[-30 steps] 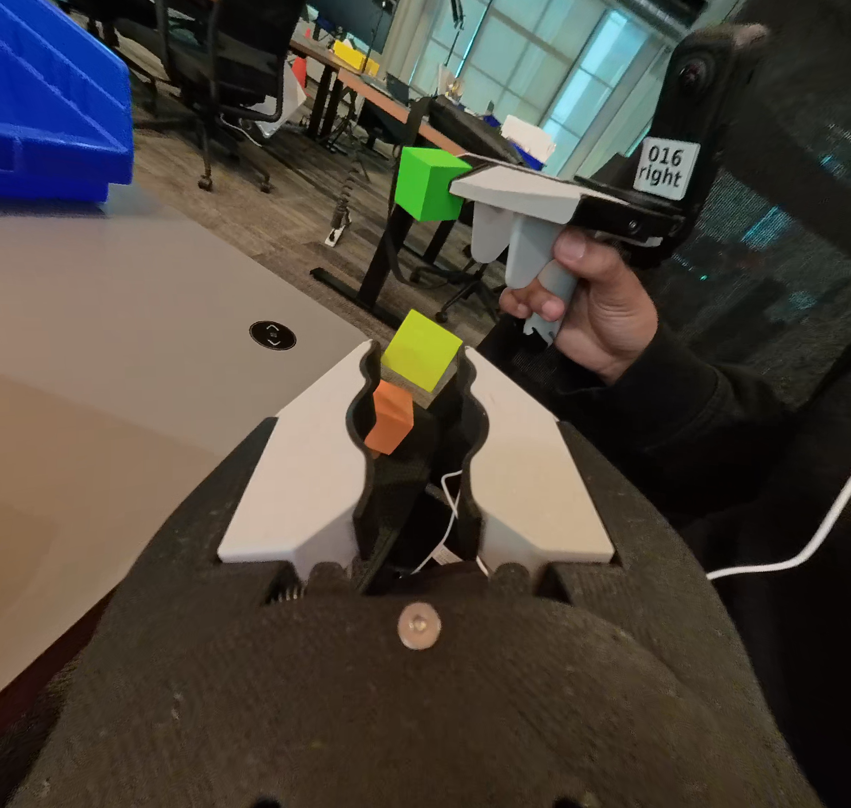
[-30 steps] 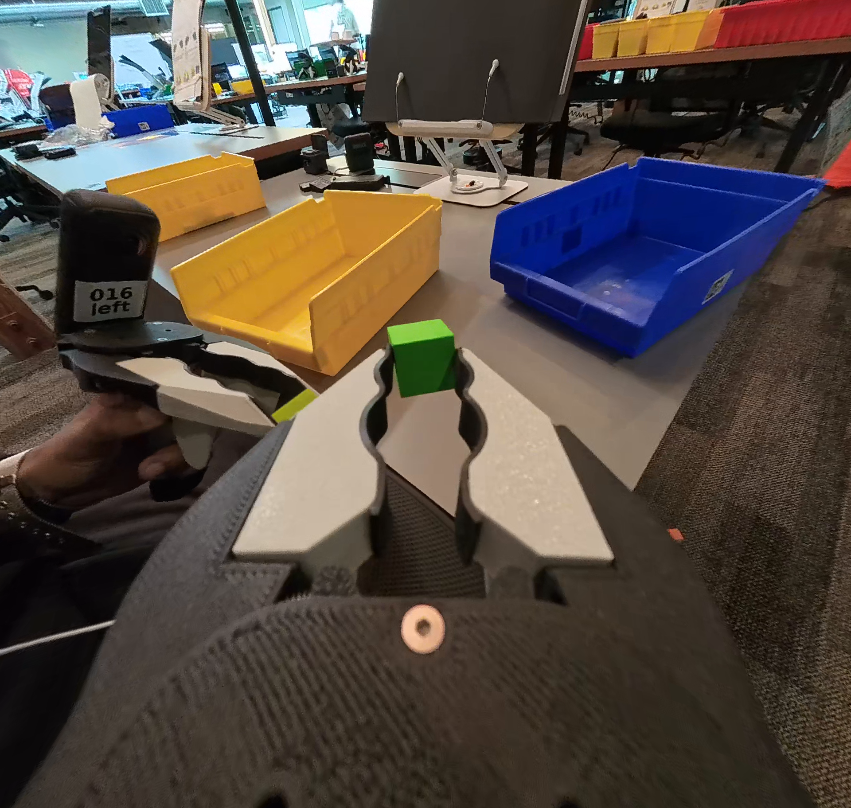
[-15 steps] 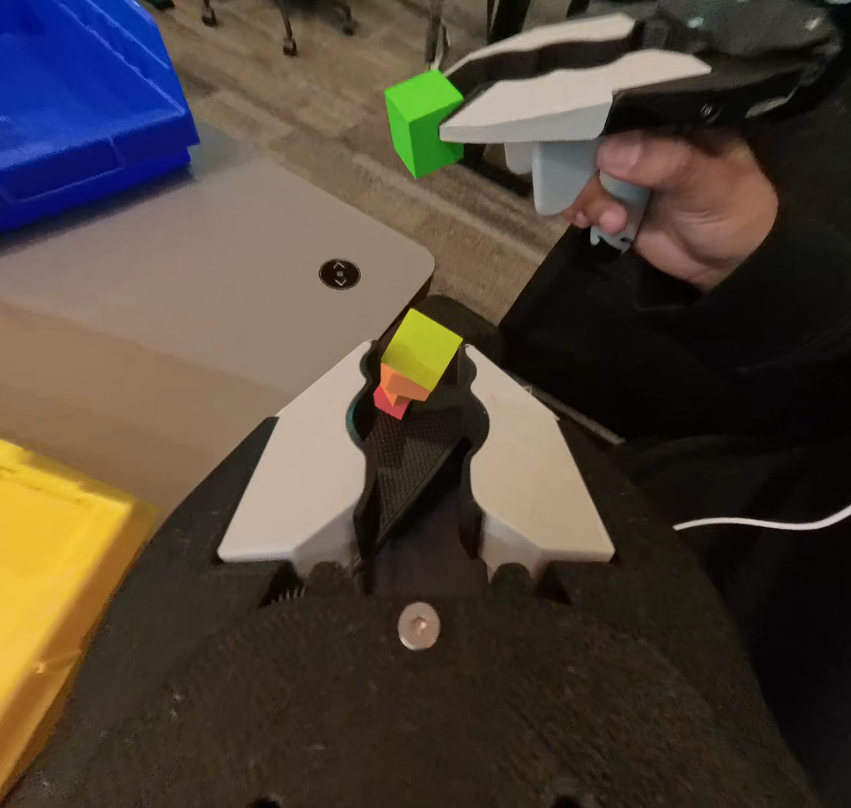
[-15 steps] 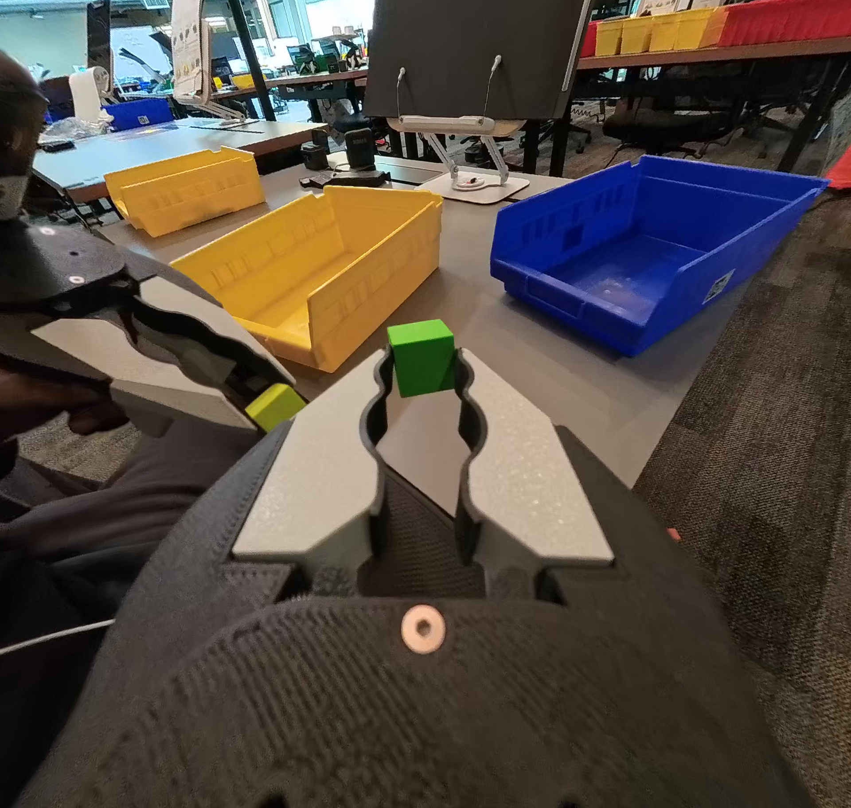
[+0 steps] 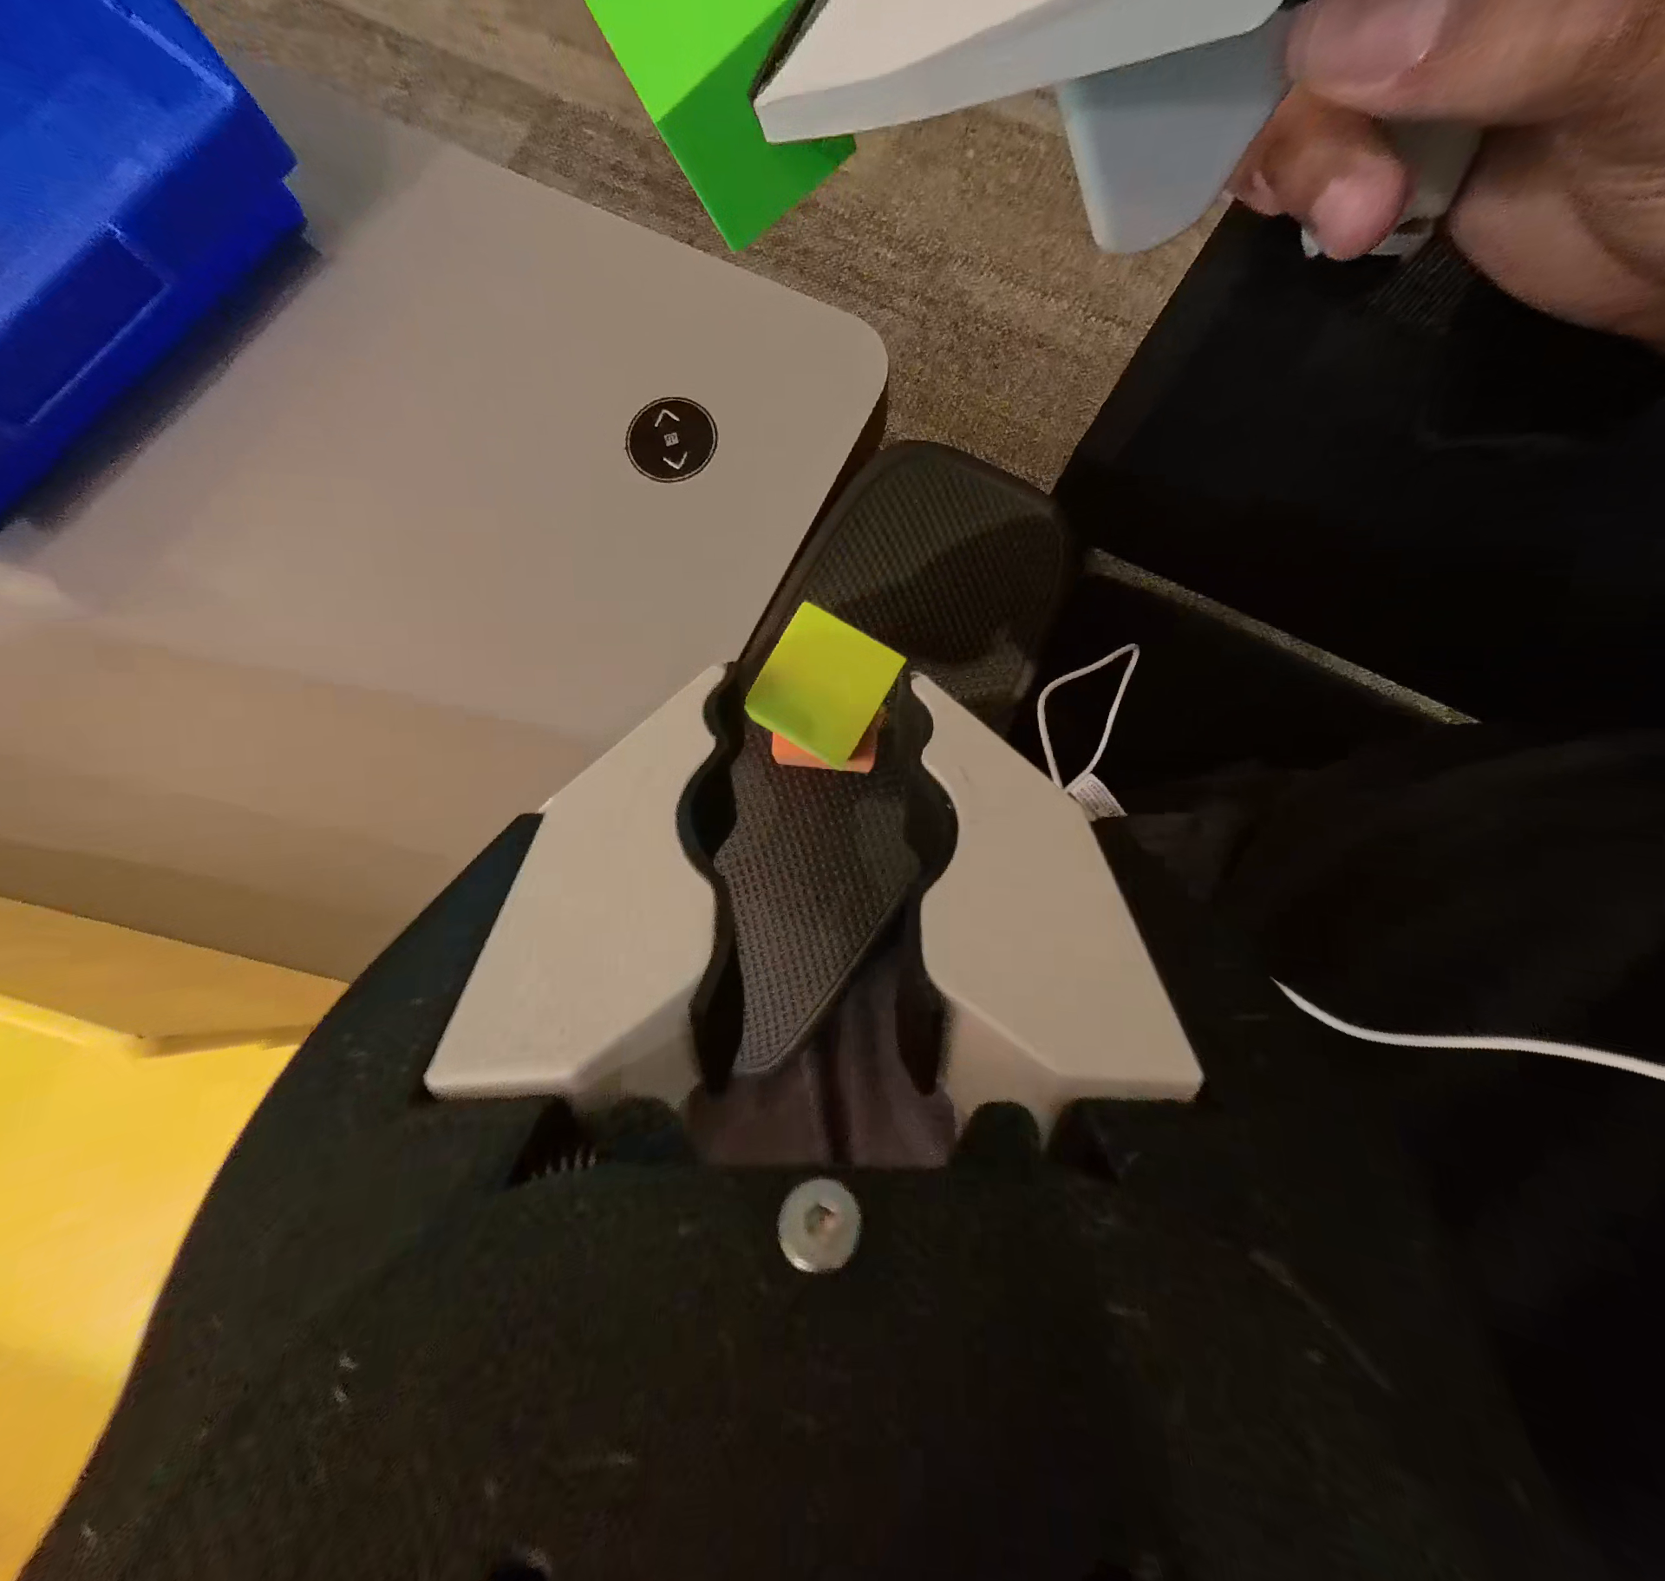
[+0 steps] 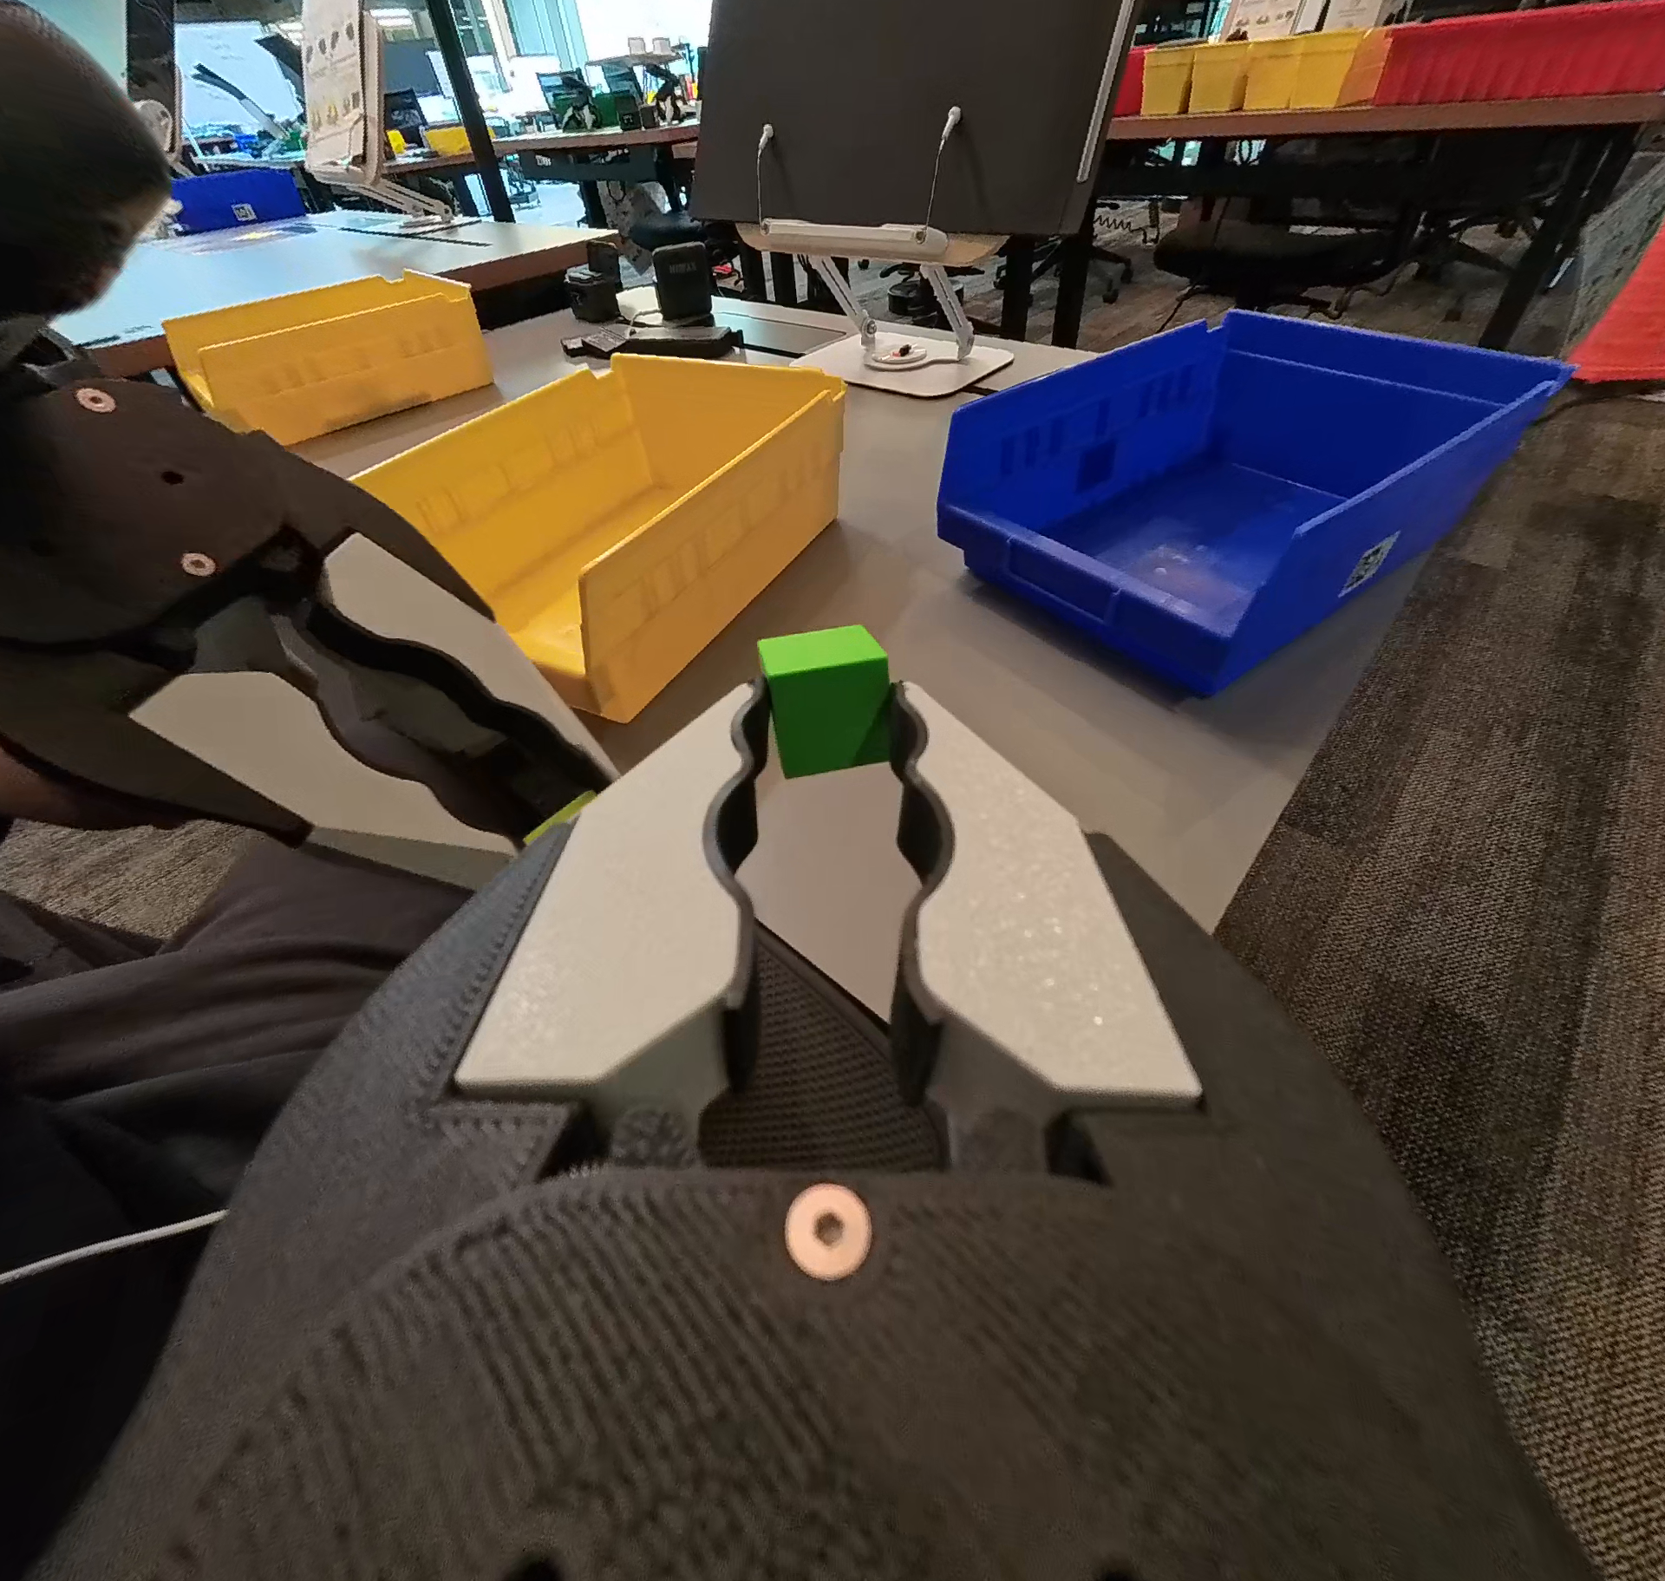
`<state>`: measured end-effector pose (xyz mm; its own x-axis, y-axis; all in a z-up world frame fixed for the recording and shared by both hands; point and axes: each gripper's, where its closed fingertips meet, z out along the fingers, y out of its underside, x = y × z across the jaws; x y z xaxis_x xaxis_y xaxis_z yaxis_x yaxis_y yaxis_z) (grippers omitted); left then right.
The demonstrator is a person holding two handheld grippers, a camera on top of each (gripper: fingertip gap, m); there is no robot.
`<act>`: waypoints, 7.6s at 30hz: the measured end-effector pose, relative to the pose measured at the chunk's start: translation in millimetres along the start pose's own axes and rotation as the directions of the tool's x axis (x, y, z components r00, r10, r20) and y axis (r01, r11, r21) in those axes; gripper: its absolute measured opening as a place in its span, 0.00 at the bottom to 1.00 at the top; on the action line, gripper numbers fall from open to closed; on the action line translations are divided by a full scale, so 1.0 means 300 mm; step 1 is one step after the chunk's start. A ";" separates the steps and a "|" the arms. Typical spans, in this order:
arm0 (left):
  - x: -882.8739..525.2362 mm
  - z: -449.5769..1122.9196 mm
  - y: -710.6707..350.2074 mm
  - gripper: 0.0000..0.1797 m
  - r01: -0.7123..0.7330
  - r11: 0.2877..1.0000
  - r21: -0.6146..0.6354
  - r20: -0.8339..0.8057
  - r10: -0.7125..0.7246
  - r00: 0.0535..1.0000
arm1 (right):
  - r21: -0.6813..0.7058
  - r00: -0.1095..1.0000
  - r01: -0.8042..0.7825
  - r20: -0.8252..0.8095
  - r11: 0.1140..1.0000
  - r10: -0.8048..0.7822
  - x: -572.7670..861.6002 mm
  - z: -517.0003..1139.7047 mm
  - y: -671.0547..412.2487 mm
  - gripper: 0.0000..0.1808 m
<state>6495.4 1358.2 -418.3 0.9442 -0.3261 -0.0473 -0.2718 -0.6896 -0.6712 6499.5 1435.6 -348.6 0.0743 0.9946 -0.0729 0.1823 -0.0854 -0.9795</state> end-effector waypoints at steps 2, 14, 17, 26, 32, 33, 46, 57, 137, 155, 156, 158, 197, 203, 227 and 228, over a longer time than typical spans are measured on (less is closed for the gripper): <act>-0.002 0.005 -0.001 0.17 -0.003 1.000 -0.005 0.002 0.003 1.000 | 0.001 1.000 -0.002 -0.001 1.000 0.002 0.001 0.000 0.001 0.14; -0.002 -0.058 -0.024 0.27 0.104 0.986 0.128 -0.030 -0.100 0.994 | -0.012 0.966 0.023 0.258 1.000 -0.019 -0.135 -0.003 0.009 0.14; -0.004 -0.073 -0.013 0.27 0.171 0.970 0.174 -0.066 -0.162 0.985 | -0.056 0.936 0.037 0.351 0.998 -0.015 -0.197 0.009 0.046 0.14; 0.010 -0.043 0.021 0.29 0.227 0.956 0.186 -0.101 -0.211 0.972 | 0.070 0.847 -0.160 0.522 0.985 0.101 -0.250 0.007 0.053 0.13; 0.009 -0.025 0.027 0.29 0.236 0.953 0.188 -0.098 -0.221 0.970 | 0.050 0.868 -0.132 0.488 0.990 0.092 -0.245 0.039 0.104 0.13; 0.009 -0.020 0.029 0.29 0.237 0.954 0.186 -0.096 -0.222 0.970 | 0.051 0.868 -0.126 0.489 0.991 0.086 -0.251 0.042 0.108 0.14; 0.017 0.016 0.055 0.29 0.255 0.952 0.167 -0.101 -0.241 0.965 | 0.066 0.878 -0.099 0.476 0.993 0.056 -0.238 0.042 0.132 0.23; 0.004 -0.010 0.088 0.29 0.293 0.937 0.191 -0.114 -0.275 0.955 | 0.150 0.871 -0.138 0.490 0.979 0.048 -0.240 -0.013 0.016 0.28; 0.030 -0.217 0.369 0.23 0.532 0.766 0.361 -0.098 -0.536 0.838 | -0.663 0.994 -0.107 -0.066 0.741 0.084 -0.079 -0.100 0.506 0.16; 0.006 -0.171 0.359 0.23 0.514 0.777 0.363 -0.094 -0.519 0.850 | -0.430 0.991 0.125 0.096 0.894 -0.093 -0.087 0.260 0.222 0.16; -0.002 -0.173 0.362 0.23 0.513 0.776 0.368 -0.087 -0.520 0.850 | -0.432 0.991 0.128 0.087 0.893 -0.101 -0.062 0.292 0.219 0.17; -0.020 -0.178 0.365 0.23 0.510 0.773 0.376 -0.076 -0.523 0.849 | -0.456 0.992 0.119 0.090 0.882 -0.088 -0.028 0.360 0.231 0.17; -0.684 -0.317 0.602 0.31 0.354 0.904 0.239 0.698 -0.414 0.585 | -0.451 0.995 -0.018 -0.092 0.893 -0.026 0.210 0.429 0.338 0.17; -0.787 -0.395 0.742 0.17 0.439 0.856 0.273 0.707 -0.488 0.512 | -0.382 0.989 0.003 -0.134 0.924 -0.059 0.205 0.409 0.273 0.31; -0.661 -0.316 0.603 0.28 0.374 0.862 0.342 0.518 -0.505 0.690 | -0.229 0.963 -0.137 -0.257 0.964 0.075 -0.006 -0.243 0.348 0.26; -0.684 -0.314 0.624 0.12 0.374 0.871 0.318 0.568 -0.491 0.661 | -0.236 0.964 -0.120 -0.259 0.964 0.057 -0.031 -0.292 0.362 0.26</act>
<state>6233.3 1235.2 -464.5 0.8629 0.4904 -0.1217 0.1755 -0.5168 -0.8379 6604.5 1411.9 -437.9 0.3362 0.9386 -0.0772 0.3984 -0.2161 -0.8914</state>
